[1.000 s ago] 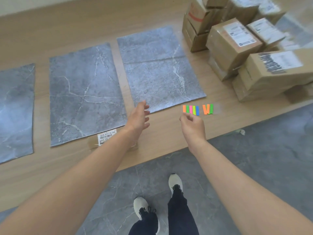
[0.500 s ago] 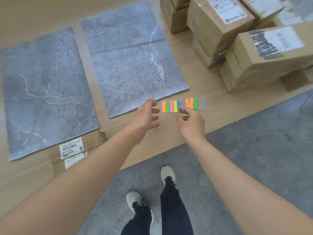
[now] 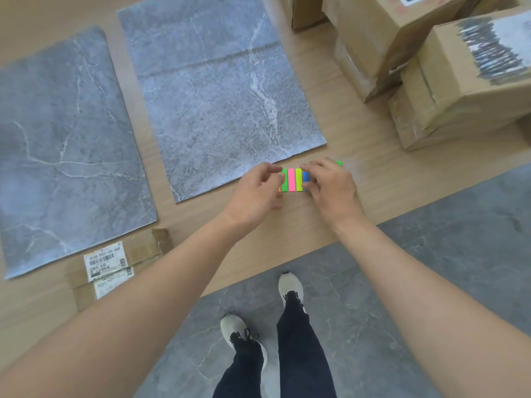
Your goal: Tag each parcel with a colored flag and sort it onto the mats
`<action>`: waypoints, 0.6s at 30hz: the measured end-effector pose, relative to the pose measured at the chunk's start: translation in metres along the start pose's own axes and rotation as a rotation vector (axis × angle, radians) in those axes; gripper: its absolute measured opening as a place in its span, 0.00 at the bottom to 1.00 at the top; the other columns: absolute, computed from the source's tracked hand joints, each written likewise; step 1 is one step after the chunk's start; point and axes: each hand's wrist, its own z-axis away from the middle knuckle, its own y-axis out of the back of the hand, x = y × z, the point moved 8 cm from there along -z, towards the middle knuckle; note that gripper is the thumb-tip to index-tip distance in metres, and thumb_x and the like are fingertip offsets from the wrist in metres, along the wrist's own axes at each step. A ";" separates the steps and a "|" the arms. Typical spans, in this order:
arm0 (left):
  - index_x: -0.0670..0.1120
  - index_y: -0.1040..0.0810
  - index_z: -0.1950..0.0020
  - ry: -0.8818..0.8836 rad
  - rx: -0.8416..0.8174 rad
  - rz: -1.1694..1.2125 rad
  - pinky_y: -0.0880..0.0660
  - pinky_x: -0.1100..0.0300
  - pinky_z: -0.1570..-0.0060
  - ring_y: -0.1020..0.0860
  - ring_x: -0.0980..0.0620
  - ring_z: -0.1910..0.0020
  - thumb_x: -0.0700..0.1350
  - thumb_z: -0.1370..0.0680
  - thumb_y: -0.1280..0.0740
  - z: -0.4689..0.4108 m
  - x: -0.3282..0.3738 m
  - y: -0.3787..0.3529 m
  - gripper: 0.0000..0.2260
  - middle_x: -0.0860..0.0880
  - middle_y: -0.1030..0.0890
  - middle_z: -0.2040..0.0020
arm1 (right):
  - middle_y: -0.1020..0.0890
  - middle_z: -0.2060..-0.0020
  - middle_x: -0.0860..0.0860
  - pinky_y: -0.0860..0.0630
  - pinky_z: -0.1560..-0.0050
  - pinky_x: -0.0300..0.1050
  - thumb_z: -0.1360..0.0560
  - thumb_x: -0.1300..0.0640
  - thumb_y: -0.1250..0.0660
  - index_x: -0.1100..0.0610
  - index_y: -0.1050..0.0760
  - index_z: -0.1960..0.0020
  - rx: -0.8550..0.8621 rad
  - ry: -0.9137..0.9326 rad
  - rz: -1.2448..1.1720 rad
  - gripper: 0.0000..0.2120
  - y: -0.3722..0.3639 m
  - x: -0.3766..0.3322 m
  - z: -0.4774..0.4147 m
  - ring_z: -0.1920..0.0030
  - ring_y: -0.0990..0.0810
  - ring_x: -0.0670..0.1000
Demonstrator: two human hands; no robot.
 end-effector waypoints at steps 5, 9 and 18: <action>0.44 0.21 0.36 -0.581 -0.049 -0.952 0.24 0.48 0.49 0.23 0.44 0.44 0.41 0.22 0.39 -0.001 0.016 -0.018 0.16 0.47 0.22 0.39 | 0.19 0.48 0.55 0.23 0.52 0.52 0.33 0.63 0.20 0.61 0.16 0.42 -0.124 -0.010 0.034 0.19 -0.007 0.009 -0.014 0.48 0.20 0.56; 0.44 0.20 0.40 -0.591 -0.104 -1.147 0.25 0.47 0.52 0.25 0.42 0.45 0.44 0.23 0.43 -0.005 0.008 -0.028 0.17 0.46 0.25 0.39 | 0.20 0.47 0.53 0.22 0.50 0.53 0.35 0.61 0.19 0.60 0.16 0.41 -0.176 0.004 -0.011 0.22 -0.007 0.014 -0.016 0.50 0.22 0.54; 0.45 0.23 0.37 -0.617 -0.128 -1.178 0.25 0.47 0.47 0.26 0.41 0.44 0.43 0.24 0.38 -0.004 0.006 -0.031 0.16 0.44 0.26 0.39 | 0.18 0.53 0.52 0.20 0.54 0.55 0.38 0.63 0.16 0.60 0.13 0.49 -0.191 0.032 -0.105 0.19 -0.002 0.020 -0.028 0.58 0.21 0.53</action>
